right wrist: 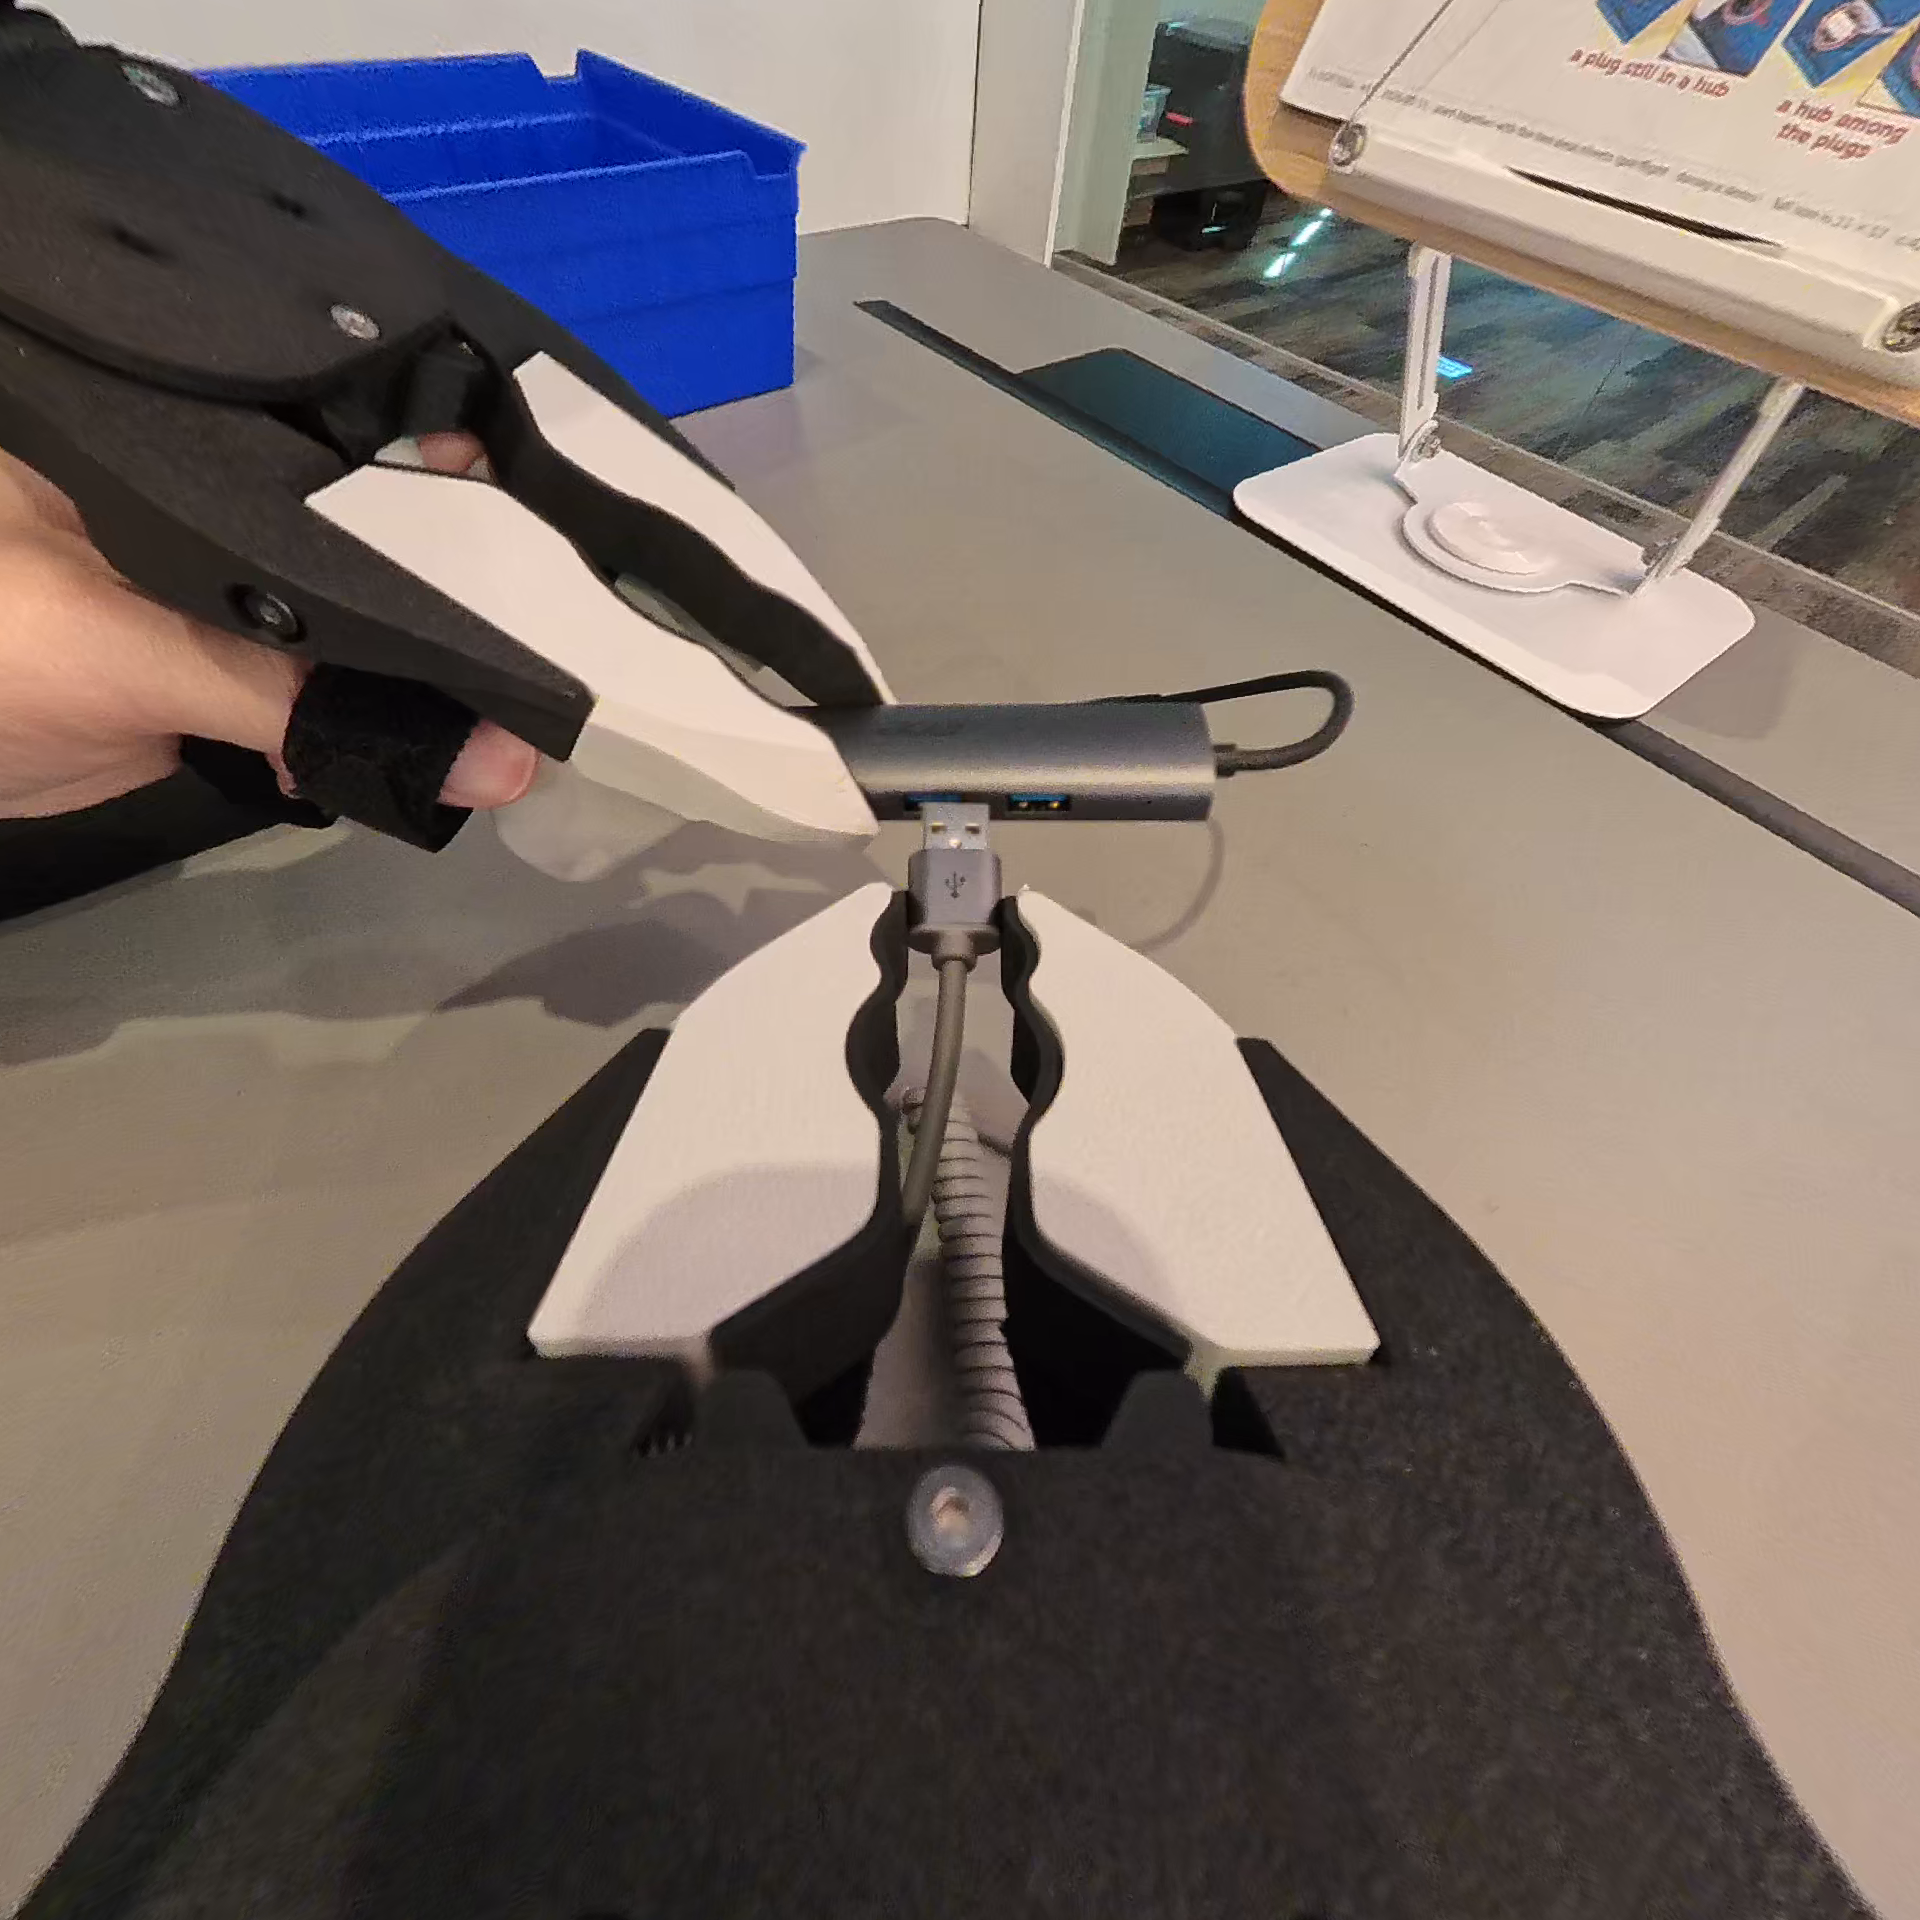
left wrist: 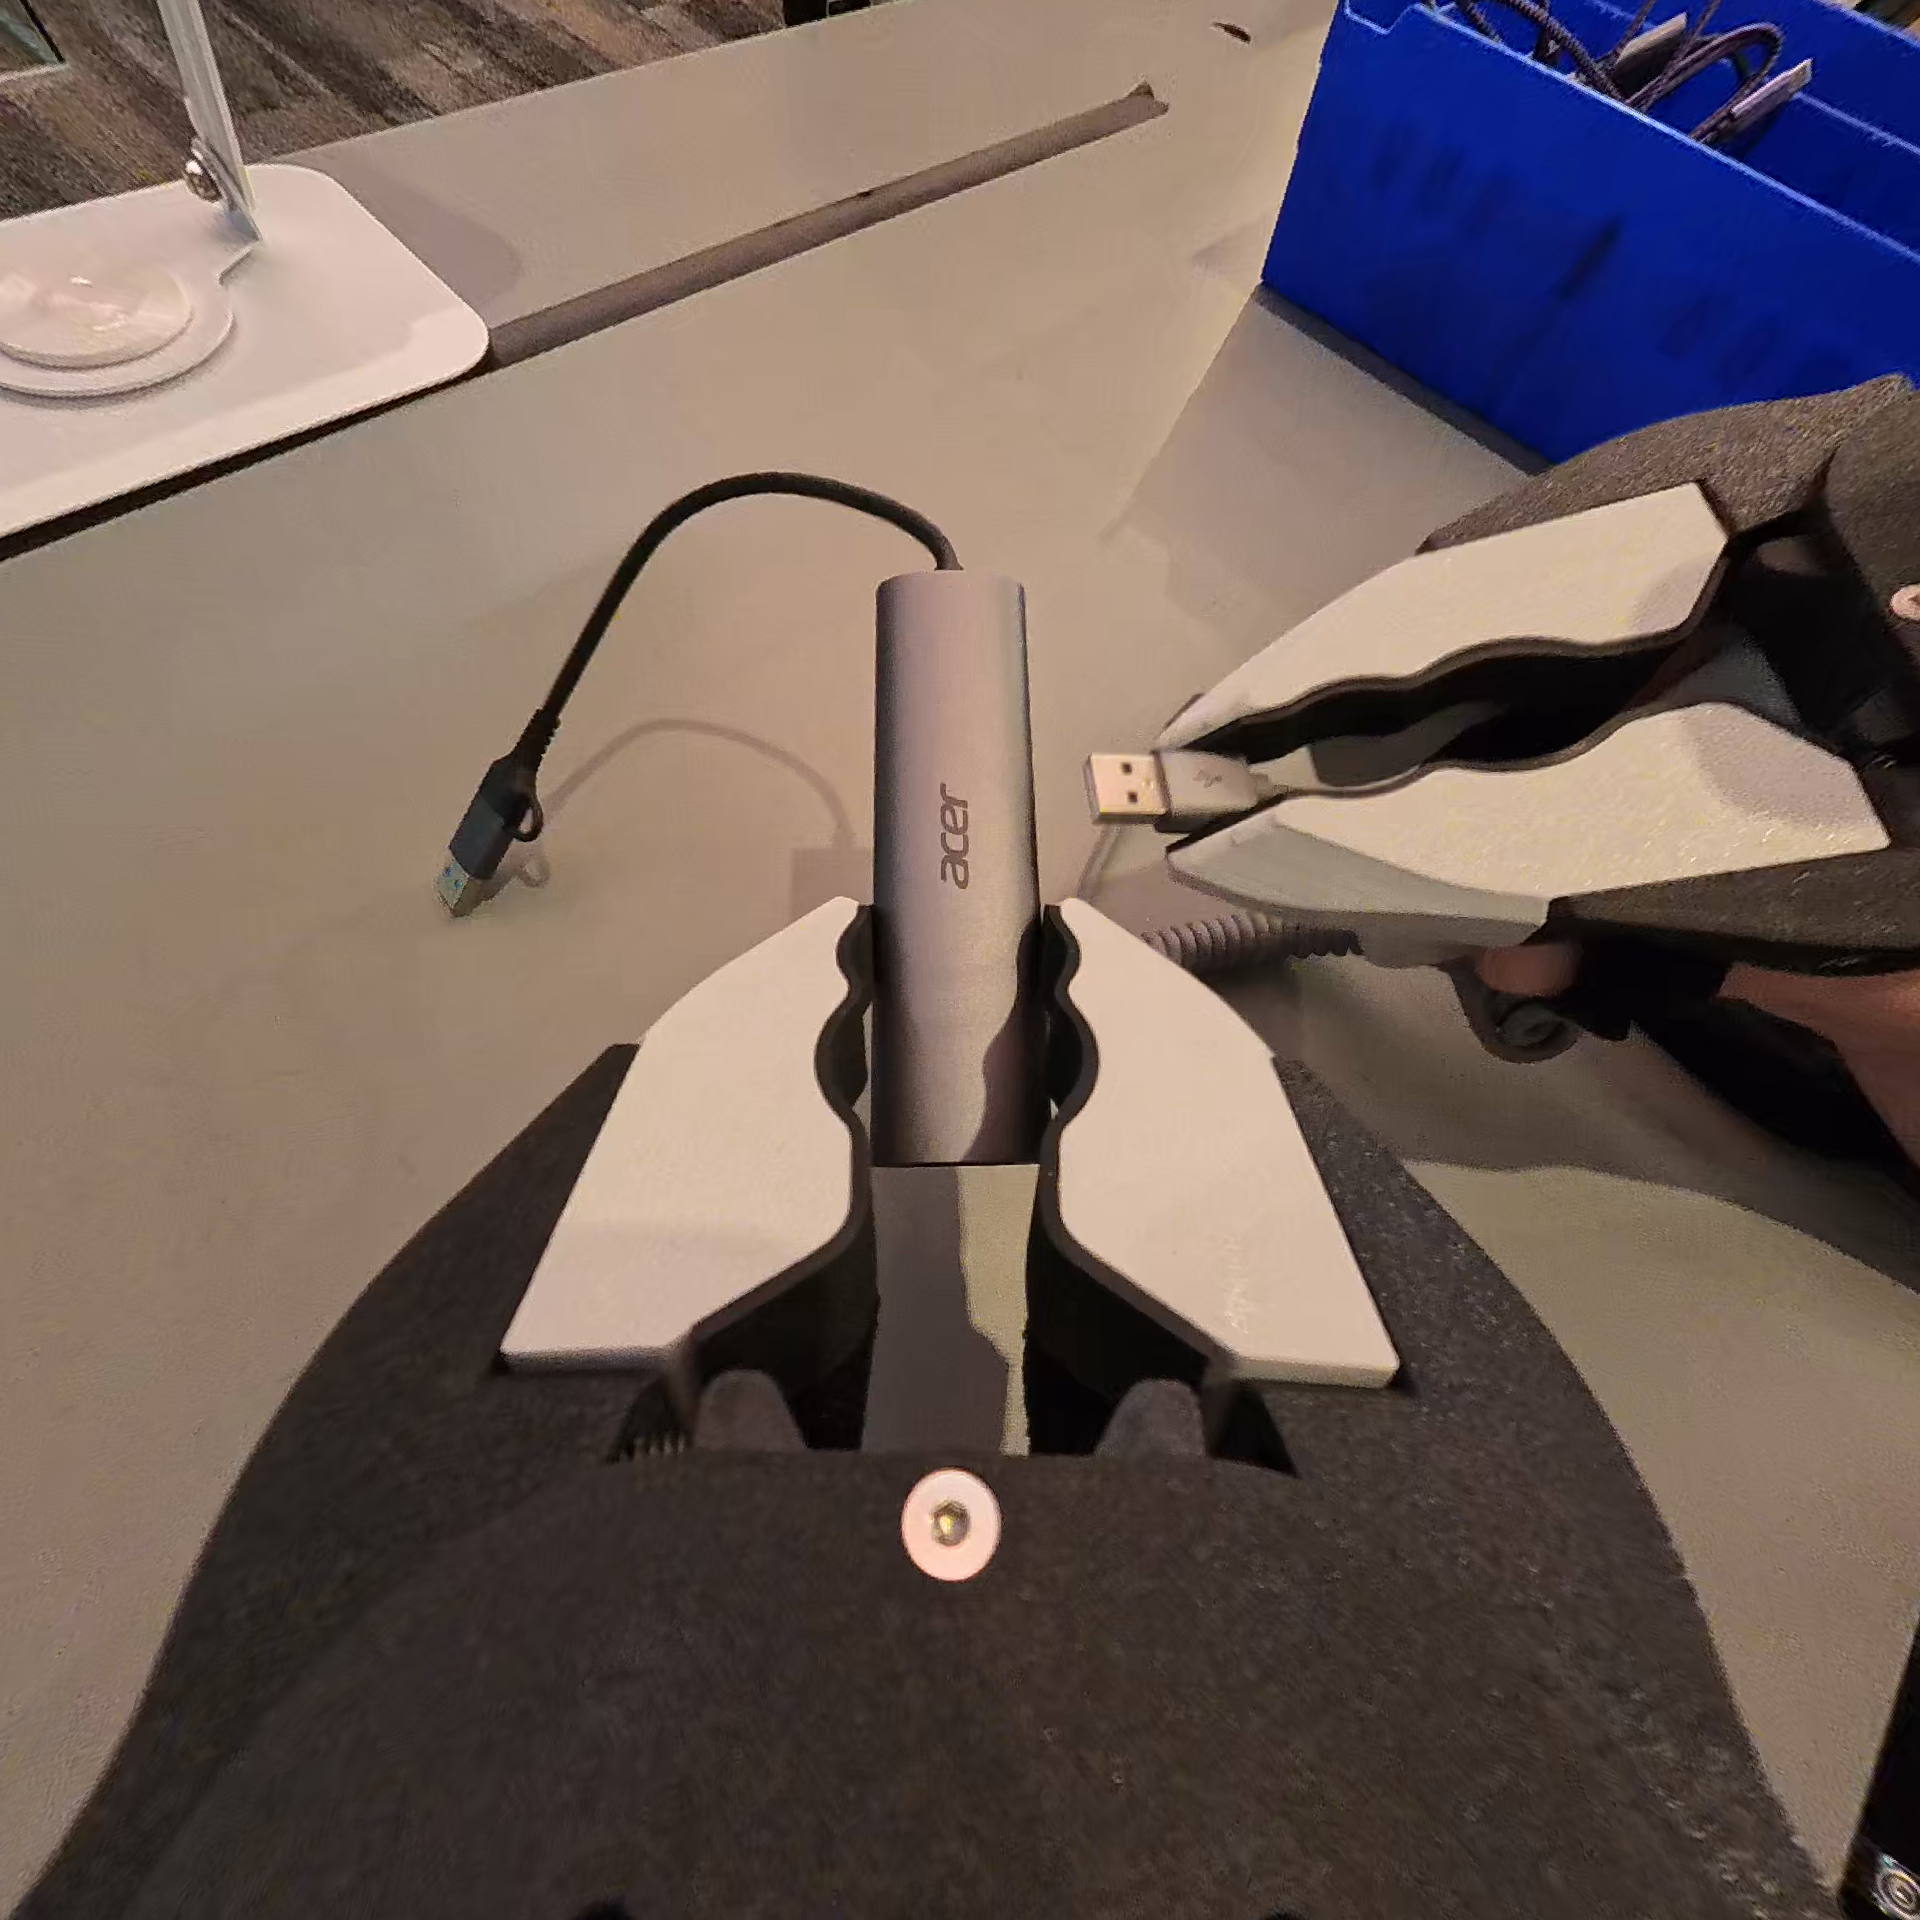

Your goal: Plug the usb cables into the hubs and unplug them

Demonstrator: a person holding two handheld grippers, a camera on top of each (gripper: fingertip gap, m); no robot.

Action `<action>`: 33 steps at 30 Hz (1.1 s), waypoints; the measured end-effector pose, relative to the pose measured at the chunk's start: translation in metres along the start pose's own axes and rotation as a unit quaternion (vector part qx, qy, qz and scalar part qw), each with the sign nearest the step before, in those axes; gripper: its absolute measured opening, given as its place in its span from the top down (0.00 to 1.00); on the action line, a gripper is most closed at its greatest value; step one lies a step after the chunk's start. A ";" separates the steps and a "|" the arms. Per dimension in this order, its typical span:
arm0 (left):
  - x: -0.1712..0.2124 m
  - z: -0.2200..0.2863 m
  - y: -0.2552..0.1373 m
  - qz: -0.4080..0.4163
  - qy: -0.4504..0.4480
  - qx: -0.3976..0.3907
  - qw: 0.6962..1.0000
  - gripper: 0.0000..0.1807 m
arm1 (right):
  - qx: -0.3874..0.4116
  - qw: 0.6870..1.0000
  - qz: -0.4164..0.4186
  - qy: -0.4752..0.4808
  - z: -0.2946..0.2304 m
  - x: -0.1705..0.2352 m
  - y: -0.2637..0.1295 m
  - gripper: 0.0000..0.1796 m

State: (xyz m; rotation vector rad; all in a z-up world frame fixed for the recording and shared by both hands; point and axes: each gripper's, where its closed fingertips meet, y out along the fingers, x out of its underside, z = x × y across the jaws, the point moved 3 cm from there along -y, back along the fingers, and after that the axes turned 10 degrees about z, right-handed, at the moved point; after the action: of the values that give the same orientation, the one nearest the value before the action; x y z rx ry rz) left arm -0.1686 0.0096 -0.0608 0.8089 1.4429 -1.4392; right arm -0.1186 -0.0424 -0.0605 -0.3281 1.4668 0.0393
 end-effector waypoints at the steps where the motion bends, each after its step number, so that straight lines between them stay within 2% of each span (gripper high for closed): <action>1: -0.001 0.000 0.000 0.002 -0.001 -0.001 1.000 0.83 | -0.001 1.000 0.000 -0.001 -0.001 0.000 0.000 0.91; 29: -0.001 0.008 0.005 0.005 -0.018 0.016 1.000 0.83 | 0.002 1.000 -0.015 -0.012 0.000 0.006 0.003 0.91; 33: 0.001 0.009 0.005 -0.009 0.014 0.004 1.000 0.83 | 0.004 0.999 -0.026 -0.033 -0.001 0.008 0.003 0.91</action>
State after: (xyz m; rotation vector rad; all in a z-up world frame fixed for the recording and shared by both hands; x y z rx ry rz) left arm -0.1626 0.0009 -0.0627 0.8271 1.4699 -1.4535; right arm -0.1193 -0.0407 -0.0695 -0.3547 1.3927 0.0027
